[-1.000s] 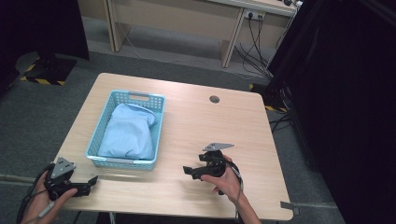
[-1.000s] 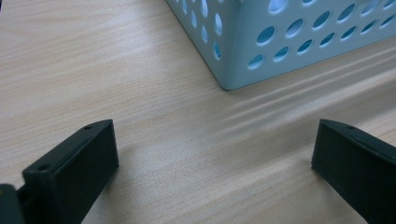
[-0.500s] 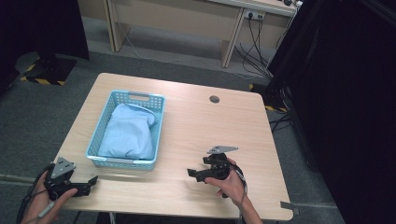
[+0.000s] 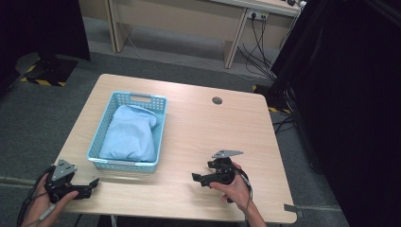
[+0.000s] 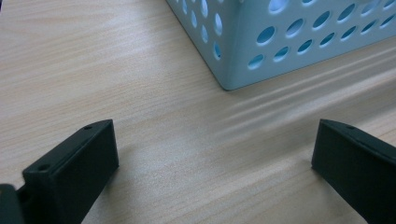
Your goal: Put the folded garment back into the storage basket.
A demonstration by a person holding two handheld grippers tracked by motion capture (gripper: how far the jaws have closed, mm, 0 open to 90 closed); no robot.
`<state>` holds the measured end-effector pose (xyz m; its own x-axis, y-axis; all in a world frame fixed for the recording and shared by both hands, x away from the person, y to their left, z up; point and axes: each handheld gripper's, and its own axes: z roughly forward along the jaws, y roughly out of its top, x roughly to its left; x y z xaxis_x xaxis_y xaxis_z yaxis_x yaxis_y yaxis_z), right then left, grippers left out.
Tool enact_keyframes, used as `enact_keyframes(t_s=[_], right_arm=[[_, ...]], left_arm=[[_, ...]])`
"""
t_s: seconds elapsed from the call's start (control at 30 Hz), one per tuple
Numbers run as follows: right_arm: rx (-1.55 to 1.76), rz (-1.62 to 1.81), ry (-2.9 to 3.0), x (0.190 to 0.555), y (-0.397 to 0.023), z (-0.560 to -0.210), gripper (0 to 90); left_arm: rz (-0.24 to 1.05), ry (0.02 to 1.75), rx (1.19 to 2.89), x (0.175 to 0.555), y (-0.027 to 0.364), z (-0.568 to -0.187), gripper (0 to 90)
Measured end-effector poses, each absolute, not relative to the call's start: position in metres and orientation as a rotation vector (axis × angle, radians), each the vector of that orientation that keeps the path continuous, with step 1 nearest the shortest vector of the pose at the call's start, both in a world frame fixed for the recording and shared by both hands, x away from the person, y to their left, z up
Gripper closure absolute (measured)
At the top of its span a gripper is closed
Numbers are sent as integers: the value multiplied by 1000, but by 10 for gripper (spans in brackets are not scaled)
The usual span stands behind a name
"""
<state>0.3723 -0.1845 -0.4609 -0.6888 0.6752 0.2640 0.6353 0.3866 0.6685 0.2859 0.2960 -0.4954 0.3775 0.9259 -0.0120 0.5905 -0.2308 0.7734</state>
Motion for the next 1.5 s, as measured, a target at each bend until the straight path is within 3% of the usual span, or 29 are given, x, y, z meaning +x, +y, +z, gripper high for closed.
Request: enact_keyframes(t_s=[1.5], right_arm=[[1274,1182,2549,352,-217,-470,96]], left_arm=[[604,1306,1932,286,296,-495,0]])
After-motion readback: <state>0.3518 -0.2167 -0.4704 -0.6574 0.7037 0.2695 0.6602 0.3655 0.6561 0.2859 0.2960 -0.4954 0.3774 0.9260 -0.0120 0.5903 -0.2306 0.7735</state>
